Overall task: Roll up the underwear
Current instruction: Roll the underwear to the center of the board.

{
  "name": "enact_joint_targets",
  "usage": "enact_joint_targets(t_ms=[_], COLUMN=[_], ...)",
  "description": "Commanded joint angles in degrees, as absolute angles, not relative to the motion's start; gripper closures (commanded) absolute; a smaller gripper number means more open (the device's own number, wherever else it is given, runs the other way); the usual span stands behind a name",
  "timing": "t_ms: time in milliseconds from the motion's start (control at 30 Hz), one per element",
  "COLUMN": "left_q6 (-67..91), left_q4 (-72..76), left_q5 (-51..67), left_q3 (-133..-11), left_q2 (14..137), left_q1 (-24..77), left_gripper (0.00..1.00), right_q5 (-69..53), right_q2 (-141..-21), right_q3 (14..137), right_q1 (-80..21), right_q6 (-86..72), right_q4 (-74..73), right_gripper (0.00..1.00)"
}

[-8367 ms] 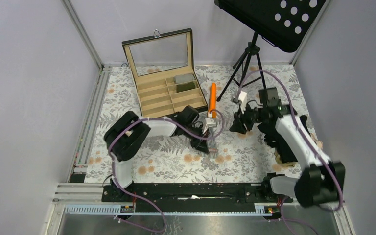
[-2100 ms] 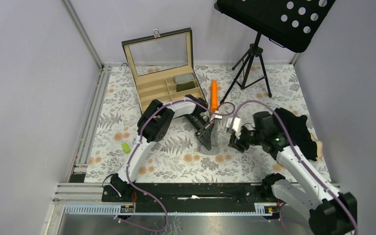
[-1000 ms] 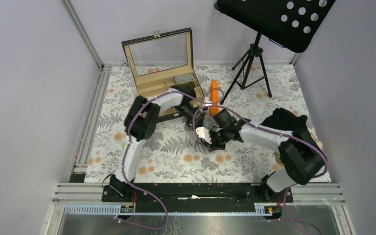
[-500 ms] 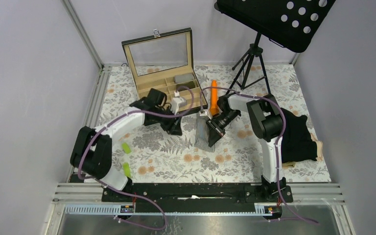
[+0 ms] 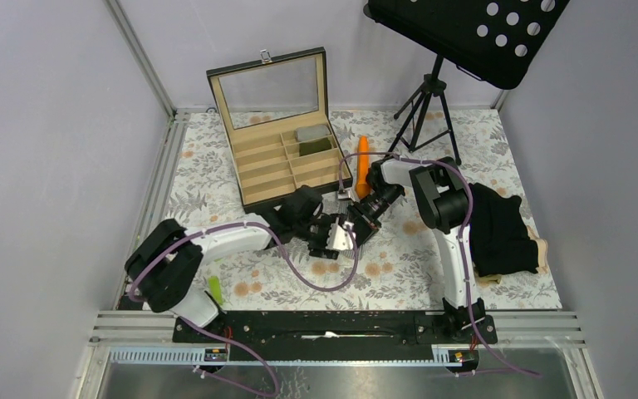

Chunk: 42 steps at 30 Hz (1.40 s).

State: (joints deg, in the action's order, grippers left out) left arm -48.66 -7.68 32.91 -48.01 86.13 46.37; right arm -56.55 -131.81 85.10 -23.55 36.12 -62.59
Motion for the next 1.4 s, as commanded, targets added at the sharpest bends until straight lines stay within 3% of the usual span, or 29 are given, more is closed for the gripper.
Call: enact_joint_targets(t_ms=[0, 167, 367, 433, 533, 600, 833, 1033, 1100, 1233, 1300, 1367], left_q6=[-61.31, -62.72, -61.30, -60.20, -58.00, -55.36, -42.91, -35.77, -32.87, -29.80, -29.28, -30.03], left_q4=[-0.49, -3.39, -6.41, -7.67, -12.62, -16.34, -30.29, -38.37, -40.12, -44.70, -47.08, -49.79], left_q5=[35.26, 32.96, 30.43, 29.27, 29.64, 30.19, 37.83, 47.91, 53.71, 61.81, 65.28, 67.38], left_q3=[-48.76, -52.46, -54.74, -55.33, -57.03, -57.98, -64.76, -73.08, -75.97, -82.07, -84.20, -86.19], left_q2=[90.33, 96.38, 100.28, 101.14, 101.69, 101.45, 105.76, 112.81, 116.18, 124.44, 127.47, 130.45], left_q1=[47.91, 48.73, 49.54, 49.57, 49.56, 49.42, 47.11, 44.01, 41.18, 37.66, 37.09, 36.54], left_gripper=[0.37, 0.45, 0.70, 0.80, 0.94, 0.98, 1.00, 1.00, 1.00, 1.00, 1.00, 1.00], right_q5=[-47.46, -47.47, -47.61, -48.04, -54.11, -59.09, -56.00, -52.00, -47.82, -34.10, -31.46, -31.30], right_q2=[-136.36, -136.01, -134.79, -133.42, -128.07, -121.41, -106.48, -95.20, -87.91, -68.10, -58.14, -50.93], right_q3=[85.66, 85.19, 84.05, 83.71, 84.74, 85.26, 95.03, 95.85, 90.48, 68.50, 56.52, 48.73], right_q1=[-24.35, -24.31, -24.39, -24.32, -23.28, -22.09, -19.85, -14.93, -14.94, -14.94, -14.95, -14.96], right_q6=[36.76, 36.99, 37.39, 39.02, 44.82, 45.64, 41.93, 33.11, 31.41, 25.45, 27.10, 31.56], right_q4=[-57.57, -57.28, -56.67, -57.51, -63.40, -65.27, -64.18, -52.07, -44.67, -17.69, -10.80, -11.91], right_gripper=[1.00, 1.00, 0.99, 0.92, 0.68, 0.61, 0.54, 0.51, 0.49, 0.40, 0.39, 0.45])
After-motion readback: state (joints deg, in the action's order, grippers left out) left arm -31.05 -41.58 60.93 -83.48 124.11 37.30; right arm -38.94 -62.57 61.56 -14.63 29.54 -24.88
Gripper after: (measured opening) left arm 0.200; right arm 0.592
